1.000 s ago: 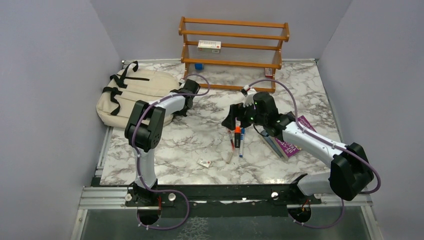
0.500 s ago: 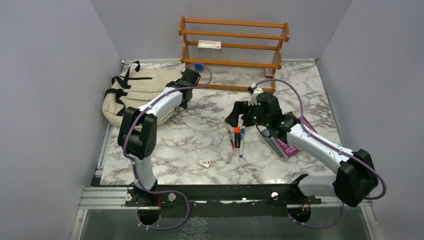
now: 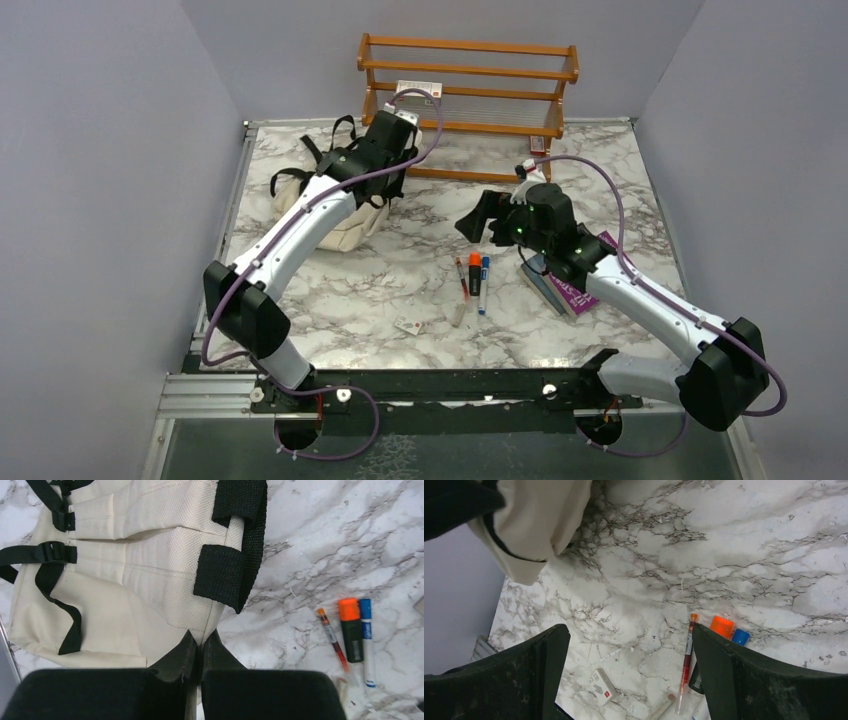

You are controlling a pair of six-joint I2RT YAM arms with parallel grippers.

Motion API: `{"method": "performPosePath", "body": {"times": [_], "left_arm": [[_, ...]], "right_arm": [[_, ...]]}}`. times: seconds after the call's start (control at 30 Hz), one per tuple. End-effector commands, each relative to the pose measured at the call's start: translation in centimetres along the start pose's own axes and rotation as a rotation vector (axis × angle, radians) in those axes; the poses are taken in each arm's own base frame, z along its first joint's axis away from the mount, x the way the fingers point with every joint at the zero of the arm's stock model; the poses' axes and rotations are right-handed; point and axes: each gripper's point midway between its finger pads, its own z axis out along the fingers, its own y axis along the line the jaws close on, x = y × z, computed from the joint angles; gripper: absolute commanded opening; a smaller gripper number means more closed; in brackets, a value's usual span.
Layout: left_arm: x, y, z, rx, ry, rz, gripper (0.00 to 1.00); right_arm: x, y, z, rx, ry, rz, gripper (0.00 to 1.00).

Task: Pack the student bag
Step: Pick up the student bag at the center of the board.

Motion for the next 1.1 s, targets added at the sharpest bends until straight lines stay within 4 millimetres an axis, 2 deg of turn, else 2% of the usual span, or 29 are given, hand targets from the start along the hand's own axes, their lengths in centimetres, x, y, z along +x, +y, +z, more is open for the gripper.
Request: {"method": "performPosePath", "body": {"times": [0.0,0.13,0.23,0.47,0.67,0.77,0.9,1.07], "left_arm": [[-4.6,-0.5,-6.4,0.136,-0.168,-0.047,0.00],[-7.4,-0.5,-10.3,0.193,-0.270,-0.052,0.00],[-9.3,-0.5,-13.0,0.225,-0.338,-0.047,0.00],[-12.4,-0.4,-17.5,0.282,-0.449,-0.025,0.00],[-15.0,-1.2,-21.2,0.370,-0.561,-0.029,0.00],[-15.6,-2.3,-21.3,0.429,-0.587,-0.035,0.00],[-16.2,-3.6,-20.6,0.486,-0.588,-0.042,0.00],[-16.8,-5.7,-20.0,0.589,-0.602,-0.043,0.00]], "right_arm": [[-1.3,0.2,-0.2,0.013,-0.056,0.006,0.98],[-1.8,0.6,-0.4,-0.011,-0.087,0.008,0.97],[-2.6,2.1,-0.8,-0.098,-0.123,-0.032,0.97],[-2.4,5.4,-1.8,-0.288,-0.093,-0.153,0.94],[-2.9,6.6,-2.5,-0.360,-0.132,-0.192,0.93],[-3.1,6.4,-2.4,-0.346,-0.140,-0.189,0.93],[-3.1,5.9,-2.4,-0.319,-0.146,-0.180,0.92],[-3.4,4.1,-2.8,-0.218,-0.181,-0.150,0.92]]}}
